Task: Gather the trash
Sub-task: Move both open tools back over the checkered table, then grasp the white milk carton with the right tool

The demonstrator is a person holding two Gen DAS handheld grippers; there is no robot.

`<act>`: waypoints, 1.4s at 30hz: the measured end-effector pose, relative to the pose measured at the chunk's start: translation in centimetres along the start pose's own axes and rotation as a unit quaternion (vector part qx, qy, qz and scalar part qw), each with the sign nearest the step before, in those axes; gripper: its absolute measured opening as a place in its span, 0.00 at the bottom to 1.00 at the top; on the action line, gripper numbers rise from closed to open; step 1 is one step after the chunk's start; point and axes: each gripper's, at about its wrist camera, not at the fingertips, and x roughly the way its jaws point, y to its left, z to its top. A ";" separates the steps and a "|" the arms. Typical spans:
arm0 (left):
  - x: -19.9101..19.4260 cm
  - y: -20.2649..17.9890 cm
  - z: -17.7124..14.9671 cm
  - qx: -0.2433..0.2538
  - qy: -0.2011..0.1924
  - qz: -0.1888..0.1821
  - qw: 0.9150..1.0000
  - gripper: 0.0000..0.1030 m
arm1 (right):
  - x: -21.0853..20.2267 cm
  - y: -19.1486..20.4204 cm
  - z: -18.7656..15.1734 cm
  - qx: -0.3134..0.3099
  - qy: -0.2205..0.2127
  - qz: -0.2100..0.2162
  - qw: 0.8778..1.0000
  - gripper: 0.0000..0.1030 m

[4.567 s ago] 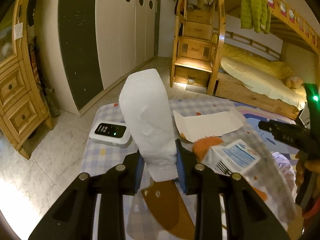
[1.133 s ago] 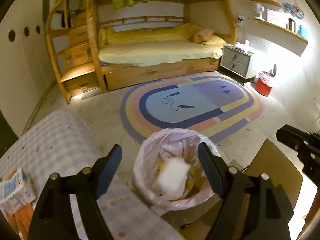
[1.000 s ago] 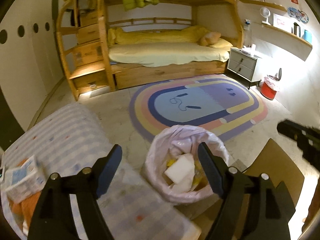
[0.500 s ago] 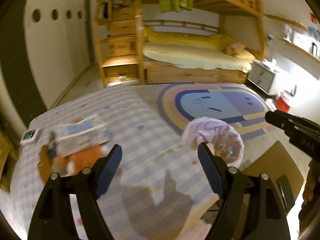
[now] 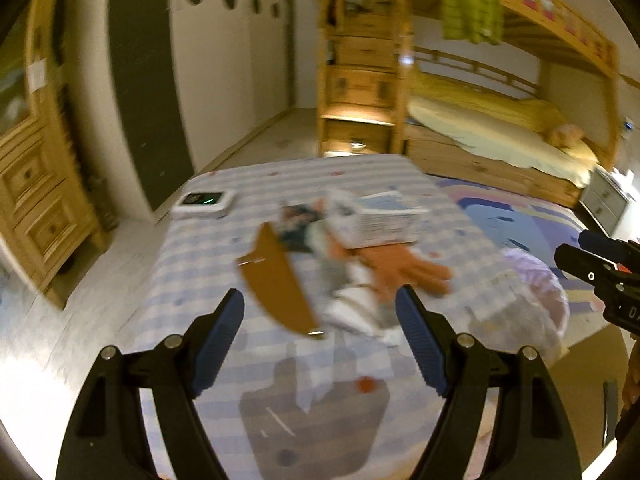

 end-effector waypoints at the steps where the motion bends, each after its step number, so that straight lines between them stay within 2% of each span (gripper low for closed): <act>1: 0.1 0.5 0.0 -0.005 0.001 0.005 1.000 0.74 | 0.8 0.8 0.4 -0.006 0.003 0.007 1.000 0.68; 6: 1.2 4.5 0.2 -0.034 0.008 0.028 0.999 0.74 | 4.0 4.2 2.0 -0.021 0.014 0.020 0.999 0.68; 11: 2.4 6.6 0.4 -0.050 0.014 0.036 0.998 0.74 | 7.1 7.0 3.7 -0.034 0.018 0.022 0.999 0.81; 12: 2.4 6.8 0.3 -0.052 0.015 0.036 0.998 0.74 | 7.5 7.3 3.9 -0.035 0.018 0.022 0.999 0.84; 21: 3.5 7.3 0.2 -0.058 0.025 0.028 0.998 0.74 | 13.0 10.5 5.9 -0.025 0.047 -0.011 0.999 0.86; 23: 3.6 7.2 0.2 -0.059 0.026 0.027 0.998 0.74 | 13.9 11.0 5.9 -0.030 0.056 -0.029 0.998 0.86; 30: 3.8 6.7 0.0 -0.054 0.028 0.022 0.998 0.74 | 12.2 8.7 4.7 -0.034 0.072 -0.050 0.996 0.85; 38: 4.3 4.6 -0.4 -0.041 0.036 0.005 0.998 0.74 | 10.6 1.8 2.4 0.000 0.099 -0.107 0.989 0.78; 42: 4.2 3.9 -0.4 -0.033 0.036 0.005 0.999 0.74 | 10.3 -0.4 2.0 0.022 0.099 -0.111 0.989 0.74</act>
